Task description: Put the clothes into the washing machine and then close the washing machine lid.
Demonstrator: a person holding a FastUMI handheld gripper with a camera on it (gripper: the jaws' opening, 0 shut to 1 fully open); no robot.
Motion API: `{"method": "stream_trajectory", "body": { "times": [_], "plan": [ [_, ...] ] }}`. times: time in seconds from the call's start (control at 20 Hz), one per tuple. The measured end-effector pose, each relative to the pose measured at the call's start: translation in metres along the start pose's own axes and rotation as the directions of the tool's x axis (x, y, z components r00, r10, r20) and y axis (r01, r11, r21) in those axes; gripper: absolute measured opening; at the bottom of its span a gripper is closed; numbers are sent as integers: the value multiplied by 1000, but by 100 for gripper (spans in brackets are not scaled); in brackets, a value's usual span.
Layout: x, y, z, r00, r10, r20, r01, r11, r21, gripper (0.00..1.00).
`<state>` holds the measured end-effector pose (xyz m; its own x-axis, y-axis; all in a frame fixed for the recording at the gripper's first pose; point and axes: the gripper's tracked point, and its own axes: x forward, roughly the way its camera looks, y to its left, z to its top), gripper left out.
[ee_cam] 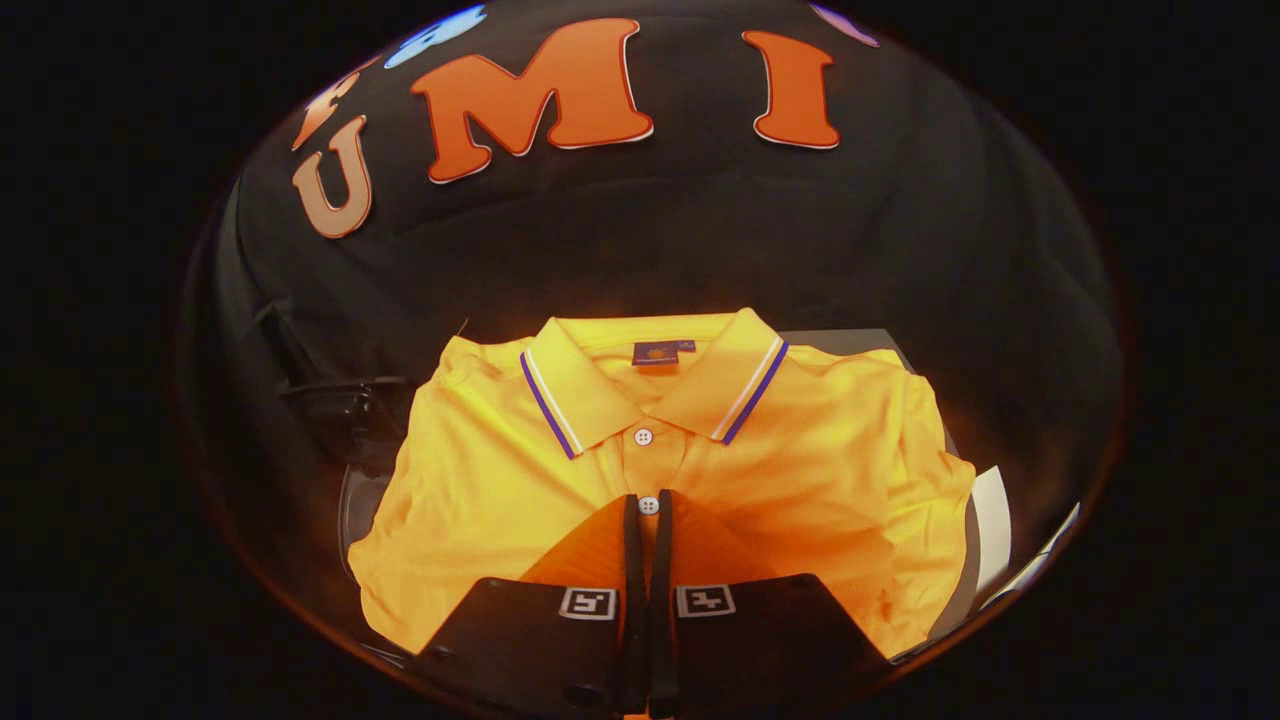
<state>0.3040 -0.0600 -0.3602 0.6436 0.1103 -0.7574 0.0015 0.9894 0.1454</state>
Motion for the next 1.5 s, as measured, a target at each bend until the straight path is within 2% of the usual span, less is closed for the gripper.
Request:
{"method": "stream_trajectory", "body": {
  "times": [0.25,0.55,0.9,1.15,1.3,1.5],
  "plan": [
    [-12,1,8,990,69,124,-80,993,87,8],
    [-73,28,51,953,165,253,-198,974,108,8],
    [-153,106,65,905,211,370,-254,965,72,8],
    [-209,188,61,874,247,419,-295,954,53,8],
    [-225,239,51,864,264,429,-312,949,44,8],
    [-225,303,28,868,300,395,-321,947,-15,8]
  ]
}}
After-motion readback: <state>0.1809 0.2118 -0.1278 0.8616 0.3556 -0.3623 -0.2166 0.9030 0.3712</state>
